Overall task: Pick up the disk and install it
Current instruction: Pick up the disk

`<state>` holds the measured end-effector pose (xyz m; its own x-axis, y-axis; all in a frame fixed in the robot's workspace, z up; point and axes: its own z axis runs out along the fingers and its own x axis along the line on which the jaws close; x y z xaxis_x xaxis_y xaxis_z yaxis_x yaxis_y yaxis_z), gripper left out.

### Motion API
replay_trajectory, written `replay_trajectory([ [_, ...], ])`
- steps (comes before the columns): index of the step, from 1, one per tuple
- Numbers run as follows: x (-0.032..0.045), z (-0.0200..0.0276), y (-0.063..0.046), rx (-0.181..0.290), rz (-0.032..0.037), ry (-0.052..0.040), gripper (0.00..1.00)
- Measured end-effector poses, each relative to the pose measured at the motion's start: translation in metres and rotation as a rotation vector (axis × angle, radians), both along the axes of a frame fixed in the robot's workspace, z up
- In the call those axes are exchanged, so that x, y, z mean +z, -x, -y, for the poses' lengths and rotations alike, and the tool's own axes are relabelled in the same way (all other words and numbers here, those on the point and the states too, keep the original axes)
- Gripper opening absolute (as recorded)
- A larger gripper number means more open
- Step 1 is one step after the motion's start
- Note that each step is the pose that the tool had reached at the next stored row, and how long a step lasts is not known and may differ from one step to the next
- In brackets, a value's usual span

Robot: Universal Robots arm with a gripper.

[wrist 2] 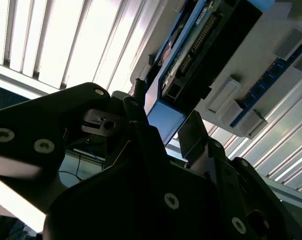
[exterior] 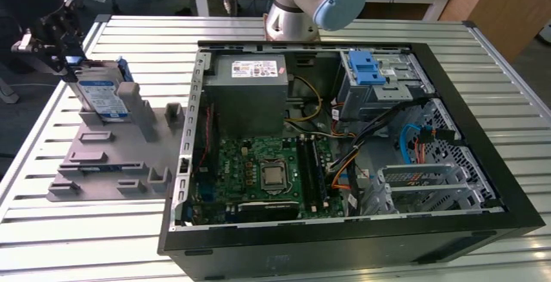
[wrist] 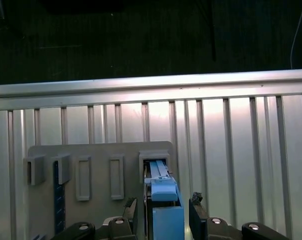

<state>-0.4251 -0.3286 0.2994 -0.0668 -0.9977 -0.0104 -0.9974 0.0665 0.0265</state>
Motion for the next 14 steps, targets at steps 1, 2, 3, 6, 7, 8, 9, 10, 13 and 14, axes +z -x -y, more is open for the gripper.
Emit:
replay_trajectory([
  [1,-0.0009,0.0000,0.0000,0.000,0.0001,-0.0001,0.52],
  [2,-0.0014,0.0001,0.0003,0.000,-0.0001,0.0000,0.52],
  [3,-0.0018,0.0002,0.0006,0.000,-0.0001,0.0000,0.52],
  [6,-0.0033,0.0002,0.0013,0.000,0.0000,0.0000,0.45],
  [7,-0.0039,0.0002,0.0017,0.000,0.0000,0.0000,0.45],
  [8,-0.0044,0.0002,0.0018,0.000,0.0000,0.0000,0.45],
  [9,-0.0050,0.0002,0.0019,0.000,0.0001,0.0000,0.45],
  [10,-0.0055,0.0002,0.0019,0.000,0.0001,-0.0001,0.45],
  [13,-0.0073,0.0002,0.0020,0.000,0.0000,0.0000,0.46],
  [14,-0.0080,0.0002,0.0020,0.000,0.0000,0.0000,0.46],
])
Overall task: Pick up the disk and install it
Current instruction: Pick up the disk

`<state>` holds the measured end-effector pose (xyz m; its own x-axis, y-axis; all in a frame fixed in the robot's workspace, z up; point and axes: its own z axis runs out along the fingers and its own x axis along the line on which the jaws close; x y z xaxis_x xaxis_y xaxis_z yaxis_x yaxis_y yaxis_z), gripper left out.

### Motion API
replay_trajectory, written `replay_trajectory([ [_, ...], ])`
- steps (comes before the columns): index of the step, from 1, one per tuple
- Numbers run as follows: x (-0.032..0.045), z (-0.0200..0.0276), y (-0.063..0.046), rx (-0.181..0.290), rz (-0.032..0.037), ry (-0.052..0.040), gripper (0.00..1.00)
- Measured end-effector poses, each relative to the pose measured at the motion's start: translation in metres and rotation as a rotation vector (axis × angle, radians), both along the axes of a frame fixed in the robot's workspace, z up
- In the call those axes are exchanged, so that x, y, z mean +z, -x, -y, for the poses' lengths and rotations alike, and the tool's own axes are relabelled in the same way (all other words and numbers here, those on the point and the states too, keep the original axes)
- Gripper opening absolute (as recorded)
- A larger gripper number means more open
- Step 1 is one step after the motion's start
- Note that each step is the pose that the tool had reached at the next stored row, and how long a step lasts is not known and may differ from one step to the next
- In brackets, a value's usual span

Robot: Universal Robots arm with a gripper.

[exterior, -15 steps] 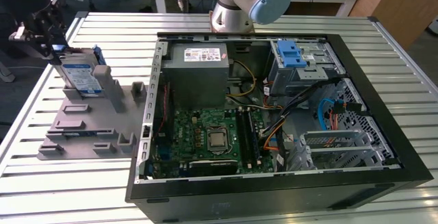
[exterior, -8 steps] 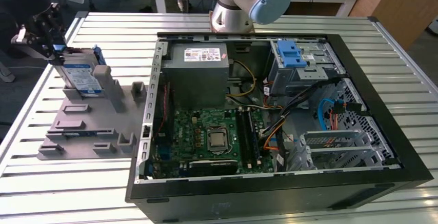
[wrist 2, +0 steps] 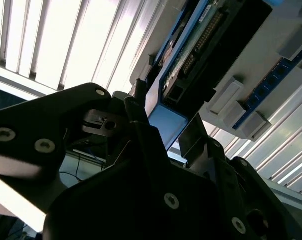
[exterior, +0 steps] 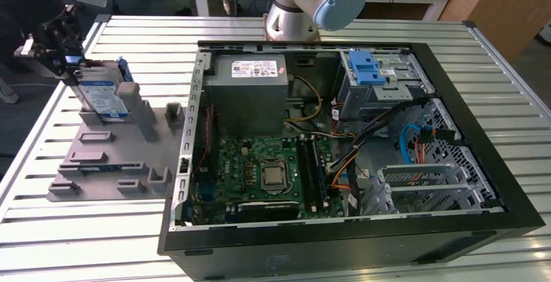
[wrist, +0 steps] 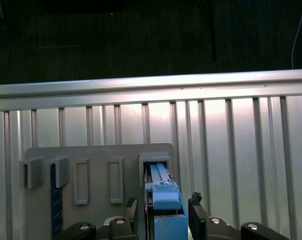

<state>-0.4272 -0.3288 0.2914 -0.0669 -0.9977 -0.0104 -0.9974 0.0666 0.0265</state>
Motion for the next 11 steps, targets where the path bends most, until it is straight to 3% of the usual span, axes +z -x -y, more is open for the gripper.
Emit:
replay_trajectory([
  [1,-0.0006,0.0000,0.0000,0.000,0.0001,0.0000,0.52],
  [5,-0.0009,0.0001,0.0000,0.000,-0.0002,0.0001,0.52],
  [7,-0.0011,0.0001,-0.0001,0.000,0.0002,0.0003,0.51],
  [8,-0.0011,0.0001,-0.0001,0.000,0.0002,0.0007,0.44],
  [11,-0.0011,0.0002,0.0000,0.000,0.0002,0.0018,0.44],
])
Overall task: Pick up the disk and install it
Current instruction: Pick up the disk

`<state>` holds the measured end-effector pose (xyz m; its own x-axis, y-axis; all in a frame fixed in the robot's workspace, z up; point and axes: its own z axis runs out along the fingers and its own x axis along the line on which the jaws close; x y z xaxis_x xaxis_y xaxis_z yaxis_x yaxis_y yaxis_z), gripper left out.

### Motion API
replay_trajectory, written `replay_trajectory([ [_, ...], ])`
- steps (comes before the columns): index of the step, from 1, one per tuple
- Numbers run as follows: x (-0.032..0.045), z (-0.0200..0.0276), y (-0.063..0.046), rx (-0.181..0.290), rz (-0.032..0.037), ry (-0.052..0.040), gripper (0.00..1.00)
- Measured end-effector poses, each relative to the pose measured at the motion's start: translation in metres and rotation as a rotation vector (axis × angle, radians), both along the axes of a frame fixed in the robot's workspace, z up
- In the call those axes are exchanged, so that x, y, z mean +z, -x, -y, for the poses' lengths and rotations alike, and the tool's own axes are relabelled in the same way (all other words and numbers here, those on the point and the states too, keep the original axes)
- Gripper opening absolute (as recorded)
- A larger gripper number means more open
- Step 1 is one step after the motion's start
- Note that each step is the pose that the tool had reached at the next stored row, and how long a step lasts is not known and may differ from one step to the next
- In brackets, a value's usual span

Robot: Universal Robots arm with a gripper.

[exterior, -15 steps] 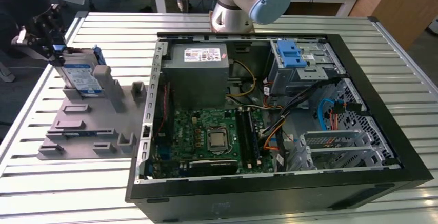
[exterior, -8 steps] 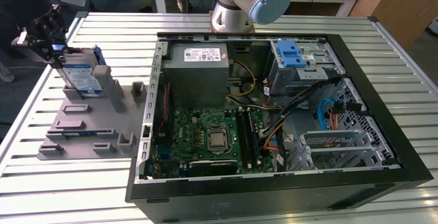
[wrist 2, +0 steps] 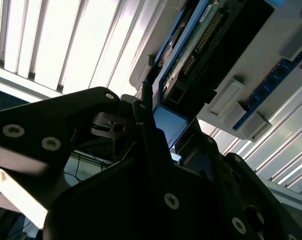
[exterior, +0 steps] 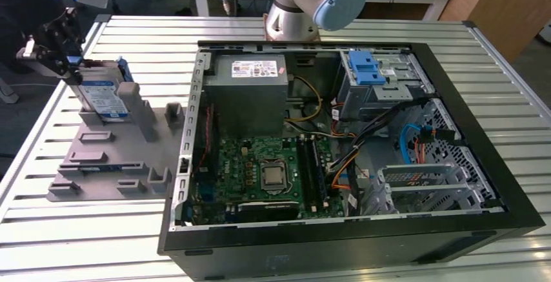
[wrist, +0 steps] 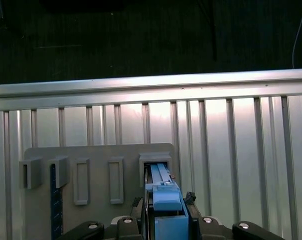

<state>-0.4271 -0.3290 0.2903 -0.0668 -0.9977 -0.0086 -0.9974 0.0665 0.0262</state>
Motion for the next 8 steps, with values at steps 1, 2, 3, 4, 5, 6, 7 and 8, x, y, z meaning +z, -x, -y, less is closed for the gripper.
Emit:
replay_trajectory([
  [1,0.0000,0.0000,0.0000,0.000,0.0000,0.0003,0.42],
  [2,0.0000,0.0000,0.0000,0.000,0.0000,0.0006,0.42],
  [3,0.0000,0.0000,0.0000,0.000,0.0000,0.0008,0.42],
  [4,0.0000,0.0000,0.0000,0.000,0.0000,0.0009,0.37],
  [5,0.0000,0.0000,0.0000,0.000,0.0000,0.0009,0.37],
  [6,0.0000,0.0000,0.0000,0.000,0.0000,0.0009,0.37],
  [7,0.0000,0.0000,0.0000,0.000,0.0000,0.0009,0.37],
  [8,0.0000,0.0000,0.0000,0.000,0.0000,0.0009,0.37],
])
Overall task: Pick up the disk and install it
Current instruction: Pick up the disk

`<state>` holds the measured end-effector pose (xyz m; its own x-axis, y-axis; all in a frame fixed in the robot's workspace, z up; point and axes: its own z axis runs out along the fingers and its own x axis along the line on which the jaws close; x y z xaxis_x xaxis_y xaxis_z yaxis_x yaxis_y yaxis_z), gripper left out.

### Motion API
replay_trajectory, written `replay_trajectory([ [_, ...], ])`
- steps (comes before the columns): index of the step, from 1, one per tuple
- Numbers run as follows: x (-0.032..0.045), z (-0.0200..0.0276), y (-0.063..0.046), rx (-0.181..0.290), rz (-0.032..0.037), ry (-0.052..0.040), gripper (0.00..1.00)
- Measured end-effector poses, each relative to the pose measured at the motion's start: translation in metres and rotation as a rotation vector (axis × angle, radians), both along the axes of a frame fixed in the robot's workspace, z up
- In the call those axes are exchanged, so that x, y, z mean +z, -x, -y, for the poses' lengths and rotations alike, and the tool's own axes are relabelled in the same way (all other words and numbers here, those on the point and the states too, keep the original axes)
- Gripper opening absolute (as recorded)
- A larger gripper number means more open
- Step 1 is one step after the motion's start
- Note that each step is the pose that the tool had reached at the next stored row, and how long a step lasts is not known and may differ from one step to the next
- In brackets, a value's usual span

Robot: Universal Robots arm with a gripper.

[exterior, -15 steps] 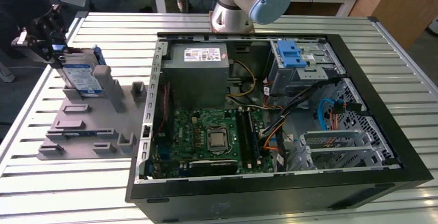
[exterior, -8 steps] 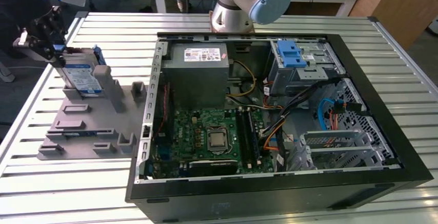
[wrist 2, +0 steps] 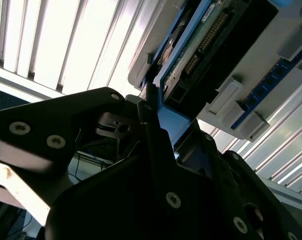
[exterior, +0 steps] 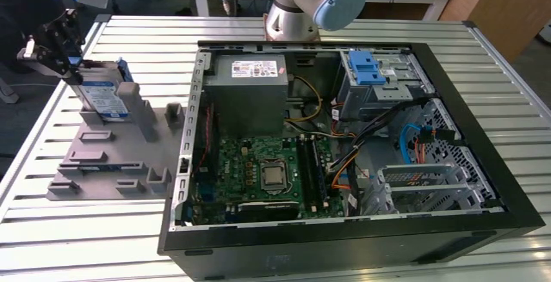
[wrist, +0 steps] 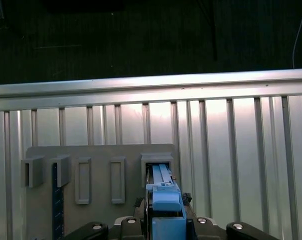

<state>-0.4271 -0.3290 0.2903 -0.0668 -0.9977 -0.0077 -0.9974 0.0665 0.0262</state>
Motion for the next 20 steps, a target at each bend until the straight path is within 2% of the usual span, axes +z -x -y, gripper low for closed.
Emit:
replay_trajectory([
  [3,0.0000,0.0016,0.0000,0.011,0.0001,0.0000,0.37],
  [11,0.0002,0.0018,0.0000,0.020,0.0002,-0.0001,0.38],
  [12,0.0002,0.0018,0.0000,0.020,0.0001,-0.0001,0.44],
  [15,0.0003,0.0018,0.0000,0.020,0.0000,0.0002,0.44],
  [17,0.0003,0.0018,0.0000,0.020,0.0000,0.0003,0.43],
  [18,0.0003,0.0018,0.0000,0.020,-0.0001,0.0003,0.36],
  [20,0.0003,0.0018,0.0000,0.020,0.0000,0.0007,0.36],
])
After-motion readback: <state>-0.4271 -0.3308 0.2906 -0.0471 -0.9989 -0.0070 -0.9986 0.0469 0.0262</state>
